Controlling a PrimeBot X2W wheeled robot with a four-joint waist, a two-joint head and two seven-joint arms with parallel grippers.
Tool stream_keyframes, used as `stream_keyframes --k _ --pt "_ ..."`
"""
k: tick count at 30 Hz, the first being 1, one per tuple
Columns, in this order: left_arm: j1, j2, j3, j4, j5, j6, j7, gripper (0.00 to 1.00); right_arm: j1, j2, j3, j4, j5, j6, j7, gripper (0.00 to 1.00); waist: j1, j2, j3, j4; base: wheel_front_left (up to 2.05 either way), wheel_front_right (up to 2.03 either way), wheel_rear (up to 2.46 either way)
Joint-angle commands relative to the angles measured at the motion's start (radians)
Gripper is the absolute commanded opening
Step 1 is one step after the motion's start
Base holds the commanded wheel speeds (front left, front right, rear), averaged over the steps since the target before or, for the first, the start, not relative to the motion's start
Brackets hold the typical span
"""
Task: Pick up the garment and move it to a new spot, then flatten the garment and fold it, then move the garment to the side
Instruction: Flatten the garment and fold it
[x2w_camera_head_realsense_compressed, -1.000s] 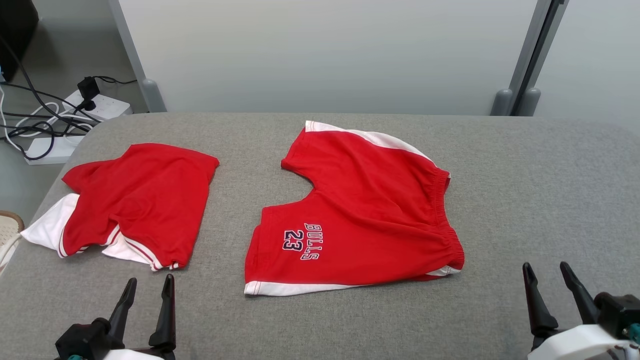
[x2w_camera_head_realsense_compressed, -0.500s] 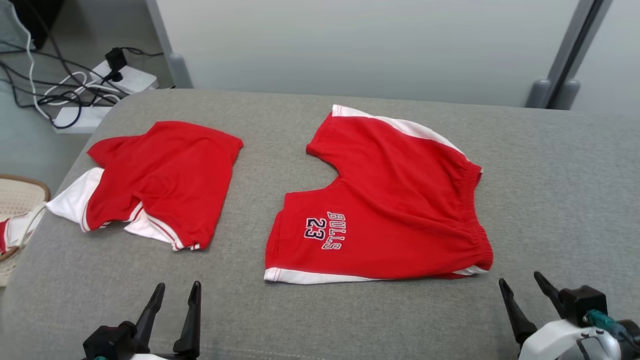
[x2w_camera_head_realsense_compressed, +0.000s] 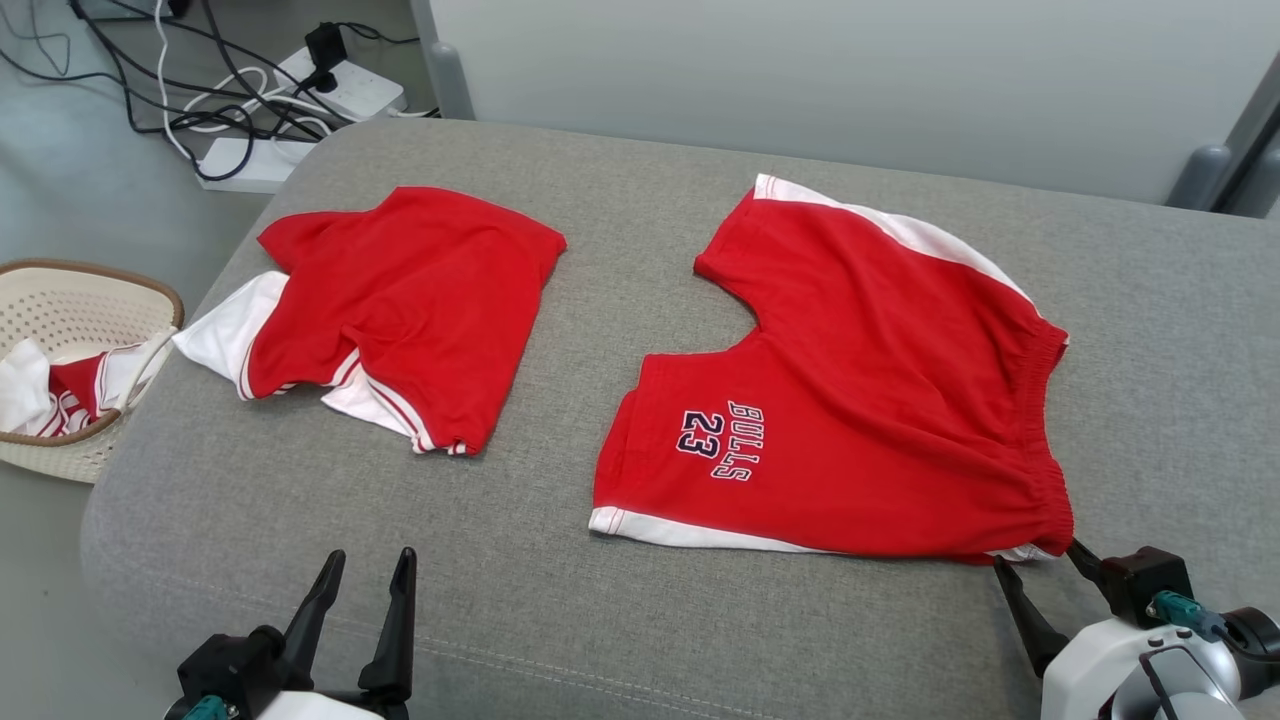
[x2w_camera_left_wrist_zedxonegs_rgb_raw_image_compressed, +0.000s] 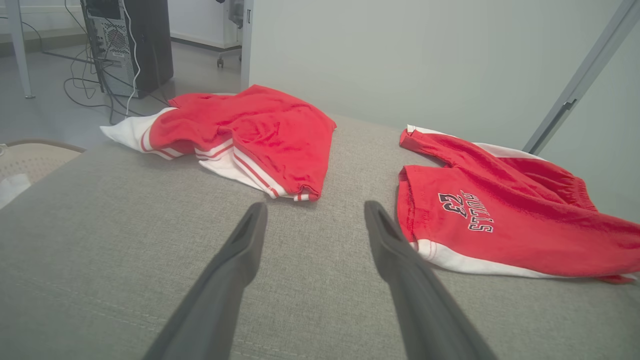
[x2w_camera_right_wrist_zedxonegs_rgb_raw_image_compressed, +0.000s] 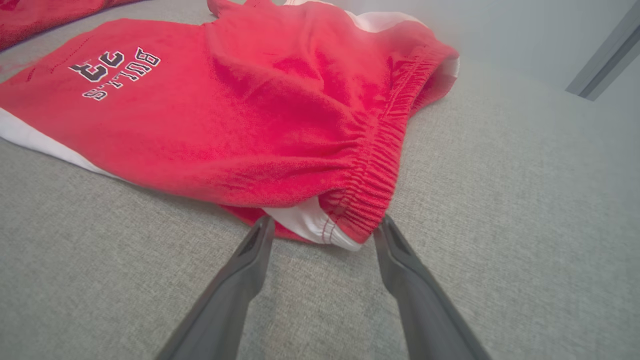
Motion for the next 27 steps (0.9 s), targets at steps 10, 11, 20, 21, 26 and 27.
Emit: stream_keyframes --k 10,11,20,21,26,27 --pt "-0.068 0.014 0.018 -0.024 -0.016 0.0 -0.01 1.0 -0.065 -0.053 0.064 0.036 0.047 0.001 -0.013 1.0 0.0 -0.0001 0.023 0.025 0.0 0.0 0.0" --pt "-0.069 0.014 0.018 -0.025 -0.016 0.0 -0.01 1.0 -0.07 -0.057 0.065 0.038 0.05 0.001 -0.013 1.0 0.0 -0.0001 0.025 0.025 0.0 0.0 0.0" --pt "-0.078 0.012 0.006 -0.028 -0.023 0.0 -0.01 1.0 -0.128 -0.079 0.151 0.073 0.078 0.001 -0.013 1.0 0.0 -0.0001 0.045 0.023 0.0 0.0 0.0" --pt "-0.08 0.012 0.005 -0.028 -0.024 0.0 -0.01 1.0 -0.134 -0.079 0.162 0.075 0.084 0.001 -0.013 1.0 0.0 -0.0001 0.048 0.024 0.0 0.0 0.0" --pt "-0.088 0.012 0.002 -0.031 -0.026 0.0 -0.01 1.0 -0.153 -0.092 0.229 0.071 0.118 0.001 -0.013 0.58 0.0 -0.0001 0.062 0.03 0.0 0.0 0.0" --pt "-0.09 0.012 0.001 -0.031 -0.026 0.0 -0.01 1.0 -0.152 -0.097 0.242 0.066 0.127 0.001 -0.013 0.44 0.0 -0.0001 0.064 0.03 0.0 0.0 0.0"
